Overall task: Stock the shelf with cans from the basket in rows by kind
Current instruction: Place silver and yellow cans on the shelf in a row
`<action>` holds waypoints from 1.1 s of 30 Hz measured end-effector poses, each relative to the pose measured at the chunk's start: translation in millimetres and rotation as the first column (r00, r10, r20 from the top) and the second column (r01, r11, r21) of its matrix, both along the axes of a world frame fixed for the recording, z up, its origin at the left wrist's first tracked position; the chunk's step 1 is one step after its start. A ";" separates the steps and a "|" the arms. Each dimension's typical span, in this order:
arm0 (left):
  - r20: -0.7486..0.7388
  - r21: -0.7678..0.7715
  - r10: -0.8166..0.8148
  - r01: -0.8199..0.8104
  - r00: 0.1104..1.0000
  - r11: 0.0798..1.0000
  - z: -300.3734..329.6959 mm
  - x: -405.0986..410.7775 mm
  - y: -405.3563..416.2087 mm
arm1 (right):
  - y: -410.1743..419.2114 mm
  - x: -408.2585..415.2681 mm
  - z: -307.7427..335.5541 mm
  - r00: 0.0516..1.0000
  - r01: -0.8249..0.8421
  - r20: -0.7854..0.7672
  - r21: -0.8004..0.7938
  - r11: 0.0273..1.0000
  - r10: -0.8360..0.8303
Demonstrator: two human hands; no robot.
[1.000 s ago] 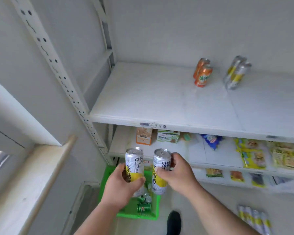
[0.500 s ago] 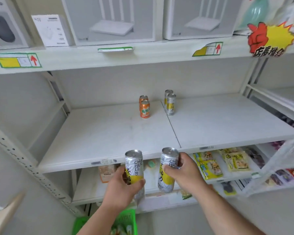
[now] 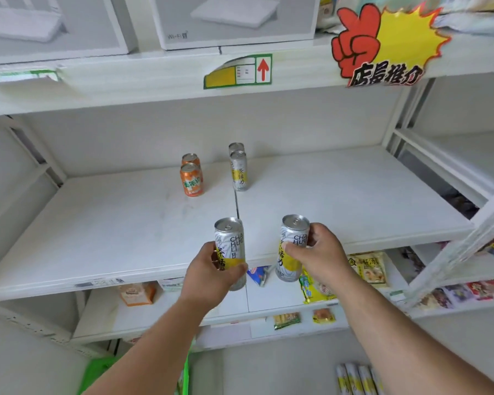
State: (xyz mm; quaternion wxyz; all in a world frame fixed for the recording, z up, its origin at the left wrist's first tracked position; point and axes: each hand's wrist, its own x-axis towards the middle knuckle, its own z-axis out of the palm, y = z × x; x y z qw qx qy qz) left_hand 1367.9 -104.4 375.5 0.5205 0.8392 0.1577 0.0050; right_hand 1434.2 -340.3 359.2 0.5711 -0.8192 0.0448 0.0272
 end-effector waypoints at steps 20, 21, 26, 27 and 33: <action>0.036 -0.023 -0.034 0.035 0.999 0.999 -43.1 120.3 -8.7 | -17.2 103.0 -9.0 0.997 0.070 -0.017 0.071 0.995 -0.069; 0.031 -0.022 -0.028 0.029 0.999 0.999 -45.1 124.8 -8.9 | -18.5 109.2 -9.7 0.998 0.067 -0.017 0.073 0.995 -0.066; 0.011 -0.021 0.020 -0.020 1.000 1.000 -55.6 149.0 -8.9 | -30.8 146.0 -22.6 0.999 0.006 -0.040 0.101 0.995 -0.002; 0.011 -0.018 0.030 -0.030 0.999 0.999 -58.8 154.2 -8.8 | -33.3 153.1 -25.6 0.999 -0.012 -0.047 0.102 0.995 0.017; -0.010 0.002 0.046 -0.046 0.999 0.999 -73.7 181.5 -9.7 | -34.4 181.4 -35.4 0.996 -0.058 -0.061 0.123 0.991 0.066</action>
